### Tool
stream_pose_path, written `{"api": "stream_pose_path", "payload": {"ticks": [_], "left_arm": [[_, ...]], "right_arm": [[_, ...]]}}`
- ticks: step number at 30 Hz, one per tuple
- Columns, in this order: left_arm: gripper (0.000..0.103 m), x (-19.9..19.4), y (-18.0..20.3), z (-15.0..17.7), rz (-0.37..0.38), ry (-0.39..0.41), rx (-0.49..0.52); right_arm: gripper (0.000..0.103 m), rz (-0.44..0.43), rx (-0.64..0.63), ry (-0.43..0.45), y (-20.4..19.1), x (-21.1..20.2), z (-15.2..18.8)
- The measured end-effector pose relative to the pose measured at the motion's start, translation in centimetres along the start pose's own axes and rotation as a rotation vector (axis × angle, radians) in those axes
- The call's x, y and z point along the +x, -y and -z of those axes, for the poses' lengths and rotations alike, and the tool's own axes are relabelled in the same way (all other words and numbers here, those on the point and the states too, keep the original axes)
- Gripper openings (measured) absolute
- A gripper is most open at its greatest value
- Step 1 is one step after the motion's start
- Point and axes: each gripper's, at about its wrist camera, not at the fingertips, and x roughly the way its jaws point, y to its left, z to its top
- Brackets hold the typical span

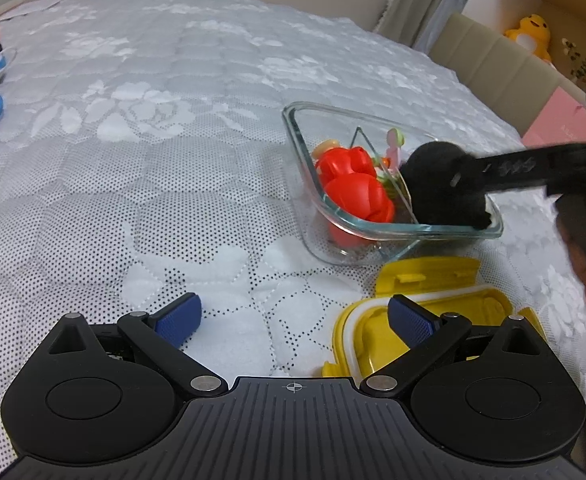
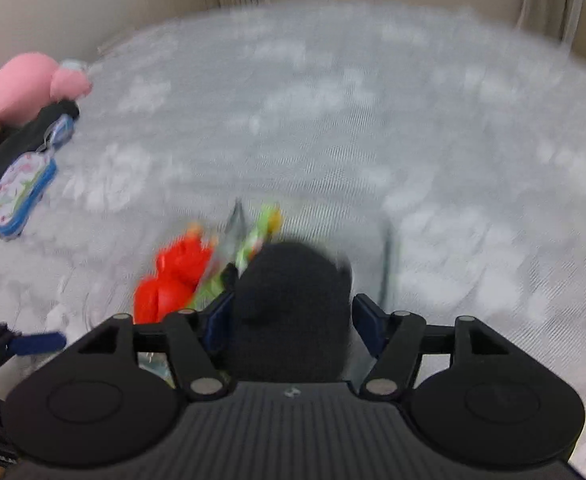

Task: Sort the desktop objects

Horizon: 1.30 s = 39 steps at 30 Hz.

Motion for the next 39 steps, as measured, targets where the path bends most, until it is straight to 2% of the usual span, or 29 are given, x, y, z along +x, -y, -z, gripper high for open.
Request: {"api": "stream_pose_path", "payload": {"ticks": [4,7,9,11,14,15,18,19,23,26,32,35,39], "left_arm": [[0.102,0.0,-0.2,0.0,0.005,-0.001,-0.004],[0.102,0.0,-0.3,0.0,0.007,0.0,-0.008],[0.102,0.0,-0.3,0.0,0.006,0.0,-0.008],[0.102,0.1,-0.2,0.0,0.003,-0.002,-0.007],[0.102,0.1,-0.1,0.0,-0.002,-0.002,-0.003],[0.102,0.1,0.0,0.0,-0.002,-0.001,-0.003],[0.102,0.1,0.0,0.1,-0.002,-0.001,-0.003],[0.102,0.1,0.0,0.1,-0.002,-0.002,-0.003],[0.102,0.1,-0.1,0.1,-0.002,-0.002,-0.002],[0.102,0.2,-0.1,0.1,-0.002,-0.004,-0.001],[0.102,-0.3,-0.4,0.1,0.006,0.003,-0.008],[0.102,-0.2,-0.5,0.1,0.006,0.005,-0.018],[0.102,-0.3,-0.3,0.1,0.004,0.005,-0.007]], "right_arm": [[0.066,0.051,-0.069,0.051,-1.5,-0.2,0.8],[0.066,0.032,-0.062,0.072,-1.6,-1.4,0.3],[0.065,0.01,-0.041,0.129,-1.1,-3.1,-0.1],[0.065,0.035,-0.059,0.178,-1.1,-4.8,-0.5],[0.062,0.08,-0.096,0.197,-1.6,-5.3,-0.8],[0.056,0.074,-0.101,0.193,-1.7,-5.2,-0.8],[0.048,0.061,-0.111,0.157,-2.1,-4.3,-0.5],[0.048,0.077,-0.115,0.145,-2.3,-3.6,-0.4],[0.048,0.176,-0.186,0.187,-4.1,-1.3,-0.2],[0.048,0.205,-0.199,0.176,-4.4,0.0,-1.4],[0.049,0.198,-0.159,0.072,-3.5,0.3,-2.2],[0.048,0.211,-0.216,0.059,-4.2,0.0,-1.1],[0.049,0.3,-0.303,0.071,-6.8,0.5,-0.2]]}}
